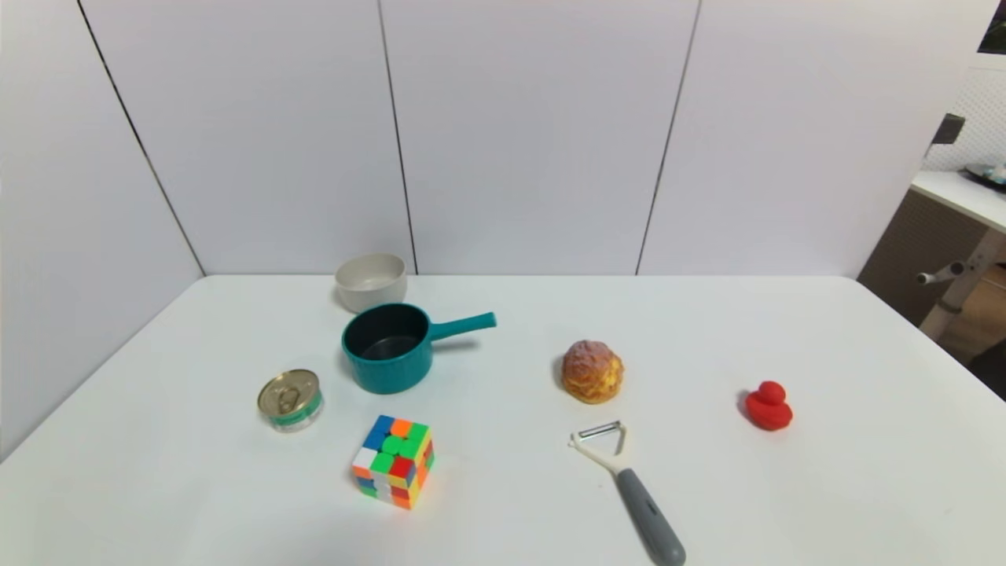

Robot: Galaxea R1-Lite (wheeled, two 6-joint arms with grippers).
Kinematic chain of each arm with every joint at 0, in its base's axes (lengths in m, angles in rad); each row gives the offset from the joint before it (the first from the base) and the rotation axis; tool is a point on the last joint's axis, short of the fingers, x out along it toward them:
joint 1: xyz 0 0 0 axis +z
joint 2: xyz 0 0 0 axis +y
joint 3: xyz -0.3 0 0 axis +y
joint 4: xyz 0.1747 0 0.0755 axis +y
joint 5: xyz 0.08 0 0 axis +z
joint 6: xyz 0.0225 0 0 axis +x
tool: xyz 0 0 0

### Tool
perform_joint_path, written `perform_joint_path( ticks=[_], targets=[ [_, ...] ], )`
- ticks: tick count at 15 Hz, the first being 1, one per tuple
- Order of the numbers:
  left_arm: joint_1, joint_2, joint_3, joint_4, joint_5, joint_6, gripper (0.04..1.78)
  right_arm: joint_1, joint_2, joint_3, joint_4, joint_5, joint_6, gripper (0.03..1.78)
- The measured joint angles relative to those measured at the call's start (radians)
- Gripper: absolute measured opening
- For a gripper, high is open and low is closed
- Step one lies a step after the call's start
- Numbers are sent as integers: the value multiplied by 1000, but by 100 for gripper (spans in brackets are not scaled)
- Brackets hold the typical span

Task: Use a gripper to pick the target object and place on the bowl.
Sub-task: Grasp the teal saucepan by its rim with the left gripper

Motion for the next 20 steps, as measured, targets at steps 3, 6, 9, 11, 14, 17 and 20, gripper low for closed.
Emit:
perform_joint_path(
  ticks=[3, 6, 9, 11, 14, 17, 20],
  targets=[
    [0, 0, 0, 0, 0, 0, 169, 0, 0, 0, 3, 1, -33, 170],
    [0, 0, 0, 0, 0, -1, 169, 0, 0, 0, 0, -5, 13, 170],
    [0, 0, 0, 0, 0, 0, 169, 0, 0, 0, -1, -5, 17, 170],
    [0, 0, 0, 0, 0, 0, 169, 0, 0, 0, -1, -5, 17, 170],
    [0, 0, 0, 0, 9, -33, 169, 0, 0, 0, -1, -5, 17, 170],
    [1, 4, 0, 0, 10, -40, 169, 0, 0, 0, -1, -5, 17, 170],
    [0, 80, -25, -36, 9, -33, 169, 0, 0, 0, -1, -6, 17, 170]
  ],
)
